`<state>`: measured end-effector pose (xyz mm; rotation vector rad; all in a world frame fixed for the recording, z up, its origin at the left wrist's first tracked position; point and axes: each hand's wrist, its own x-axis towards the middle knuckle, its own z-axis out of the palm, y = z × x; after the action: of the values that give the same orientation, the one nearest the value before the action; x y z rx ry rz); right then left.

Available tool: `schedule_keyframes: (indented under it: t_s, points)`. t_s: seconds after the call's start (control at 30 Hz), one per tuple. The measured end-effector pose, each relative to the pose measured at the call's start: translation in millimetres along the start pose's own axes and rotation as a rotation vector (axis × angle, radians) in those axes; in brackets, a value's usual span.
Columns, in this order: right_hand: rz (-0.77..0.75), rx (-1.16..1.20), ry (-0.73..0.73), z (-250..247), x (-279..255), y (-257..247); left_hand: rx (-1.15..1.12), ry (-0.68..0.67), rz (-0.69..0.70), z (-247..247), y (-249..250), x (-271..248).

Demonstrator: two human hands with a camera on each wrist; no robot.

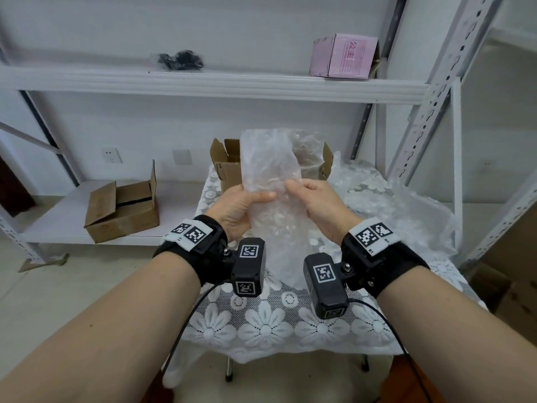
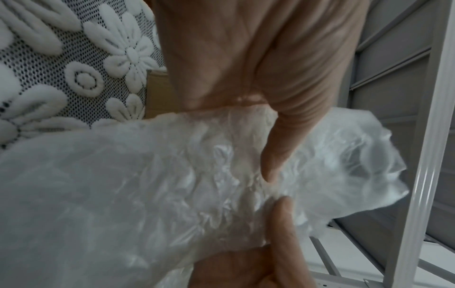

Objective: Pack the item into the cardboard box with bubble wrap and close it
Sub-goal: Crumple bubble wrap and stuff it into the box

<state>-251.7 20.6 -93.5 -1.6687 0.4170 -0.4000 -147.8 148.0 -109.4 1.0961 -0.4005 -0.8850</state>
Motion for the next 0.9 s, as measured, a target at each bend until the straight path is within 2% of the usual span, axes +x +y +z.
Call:
schedule_keyframes:
  t_s: [0.1,0.23,0.3,0.5,0.67,0.8,0.9]
  points:
    - [0.017,-0.049,0.024,-2,1,5,-0.007,-0.037,-0.031,3,2,-4]
    - [-0.051,-0.189,0.267,-8,8,10,-0.010,-0.025,-0.023,4,3,-6]
    - [-0.063,-0.186,0.290,-11,10,5,-0.026,-0.027,-0.022,3,5,-5]
    - [-0.041,0.015,0.197,-19,6,-11,-0.009,-0.026,-0.014,-1,9,-3]
    - [0.026,0.019,0.024,-18,1,-11,-0.001,-0.009,-0.006,-6,12,-3]
    - [0.014,0.054,-0.013,-16,-2,-10,0.014,0.059,0.007,-7,13,-5]
    - [-0.016,0.060,-0.016,-16,-3,-10,-0.014,0.055,0.020,-3,14,-9]
